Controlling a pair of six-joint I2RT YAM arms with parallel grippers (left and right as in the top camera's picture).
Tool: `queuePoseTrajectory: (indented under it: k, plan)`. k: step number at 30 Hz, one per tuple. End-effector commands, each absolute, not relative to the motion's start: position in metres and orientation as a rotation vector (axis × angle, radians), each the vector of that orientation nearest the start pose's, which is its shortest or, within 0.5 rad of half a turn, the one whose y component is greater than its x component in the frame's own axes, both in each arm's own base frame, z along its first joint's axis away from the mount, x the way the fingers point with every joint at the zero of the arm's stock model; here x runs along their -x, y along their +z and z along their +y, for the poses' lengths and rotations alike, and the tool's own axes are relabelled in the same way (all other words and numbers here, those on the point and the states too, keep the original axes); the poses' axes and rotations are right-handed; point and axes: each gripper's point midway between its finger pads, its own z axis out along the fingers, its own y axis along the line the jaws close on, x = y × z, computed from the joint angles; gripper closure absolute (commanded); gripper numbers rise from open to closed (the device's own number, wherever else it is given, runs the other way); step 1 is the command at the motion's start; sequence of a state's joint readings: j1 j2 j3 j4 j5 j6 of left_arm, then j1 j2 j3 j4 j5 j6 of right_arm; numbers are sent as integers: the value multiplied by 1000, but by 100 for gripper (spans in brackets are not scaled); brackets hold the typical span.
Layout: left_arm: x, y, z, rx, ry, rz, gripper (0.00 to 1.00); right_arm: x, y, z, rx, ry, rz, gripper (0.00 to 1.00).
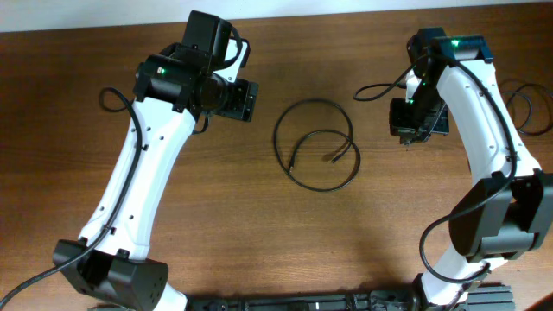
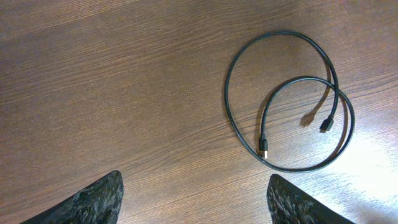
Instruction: Untangle cables
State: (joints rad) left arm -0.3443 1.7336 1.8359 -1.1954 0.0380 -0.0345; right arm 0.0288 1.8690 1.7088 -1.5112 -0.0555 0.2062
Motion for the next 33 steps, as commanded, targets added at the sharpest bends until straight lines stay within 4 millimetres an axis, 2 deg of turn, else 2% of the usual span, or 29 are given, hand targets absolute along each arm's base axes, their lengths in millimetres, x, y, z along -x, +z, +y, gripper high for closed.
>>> queuePoseTrajectory:
  k: [1, 7, 8, 9, 11, 12, 33]
  plan:
    - [-387, 238, -144, -425, -178, 2645, 25, -322, 139, 22, -290, 88, 3245, 1]
    - [-387, 239, -144, -424, -179, 2645, 26, -323, 139, 22, -307, 87, 3243, 2]
    - [-387, 239, -144, -424, -179, 2645, 26, -323, 139, 22, -305, 88, 3240, 42]
    - [-387, 238, -144, -424, -179, 2645, 27, -323, 139, 23, -305, 96, 3242, 96]
    - [-387, 239, -144, -425, -178, 2645, 27, -323, 141, 38, -141, 247, 3246, 96]
    - [-387, 239, -144, -425, -178, 2645, 27, -323, 142, 41, -131, 279, 3243, 96]
    - [-388, 239, -144, -424, -178, 2644, 27, -324, 142, 42, -139, 281, 3240, 96]
